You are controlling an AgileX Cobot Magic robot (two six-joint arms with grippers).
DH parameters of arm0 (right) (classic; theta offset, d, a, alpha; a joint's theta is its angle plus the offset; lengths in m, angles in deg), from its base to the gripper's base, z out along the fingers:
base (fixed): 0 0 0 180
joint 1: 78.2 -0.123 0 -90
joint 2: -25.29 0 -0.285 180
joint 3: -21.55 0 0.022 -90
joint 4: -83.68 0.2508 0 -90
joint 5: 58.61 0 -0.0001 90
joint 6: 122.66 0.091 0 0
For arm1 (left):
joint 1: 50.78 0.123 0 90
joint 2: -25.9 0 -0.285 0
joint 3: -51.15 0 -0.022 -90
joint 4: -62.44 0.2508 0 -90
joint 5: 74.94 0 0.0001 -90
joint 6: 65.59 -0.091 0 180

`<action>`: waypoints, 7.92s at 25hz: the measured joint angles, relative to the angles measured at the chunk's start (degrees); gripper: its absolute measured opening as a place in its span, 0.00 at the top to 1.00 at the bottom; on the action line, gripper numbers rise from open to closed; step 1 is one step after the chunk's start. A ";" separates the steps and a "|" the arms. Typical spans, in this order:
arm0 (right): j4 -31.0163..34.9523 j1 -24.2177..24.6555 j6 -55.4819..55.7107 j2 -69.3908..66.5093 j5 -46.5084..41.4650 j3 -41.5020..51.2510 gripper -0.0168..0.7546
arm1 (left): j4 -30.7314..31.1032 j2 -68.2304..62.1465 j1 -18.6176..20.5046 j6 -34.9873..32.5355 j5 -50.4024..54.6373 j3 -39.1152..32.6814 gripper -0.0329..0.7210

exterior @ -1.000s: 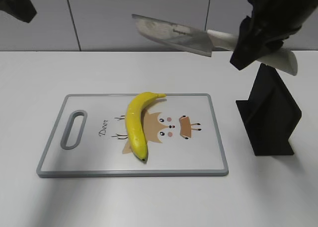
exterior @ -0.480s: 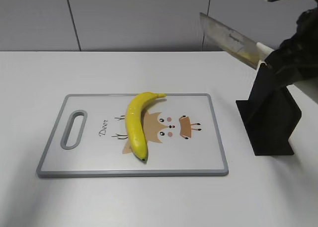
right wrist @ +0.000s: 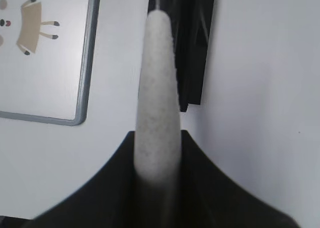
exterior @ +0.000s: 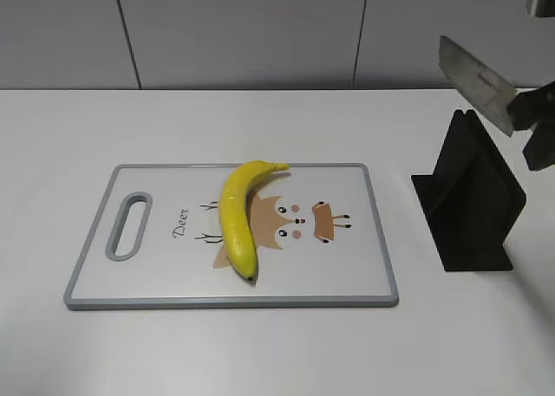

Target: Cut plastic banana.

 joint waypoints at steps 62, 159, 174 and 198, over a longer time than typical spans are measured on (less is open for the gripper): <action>-6.17 0.02 11.93 -6.36 18.84 11.91 0.55 | -3.72 55.28 0.00 0.42 -0.15 -29.07 0.32; 0.43 14.77 -13.54 77.42 -4.32 30.70 0.21 | -4.01 55.28 12.57 0.42 -0.40 -29.07 0.36; 0.43 14.77 -13.54 77.42 -4.32 30.70 0.21 | -4.01 55.28 12.57 0.42 -0.40 -29.07 0.42; 0.43 14.77 -13.54 77.42 -4.32 30.70 0.21 | -3.95 55.28 12.57 0.42 -0.40 -29.07 0.42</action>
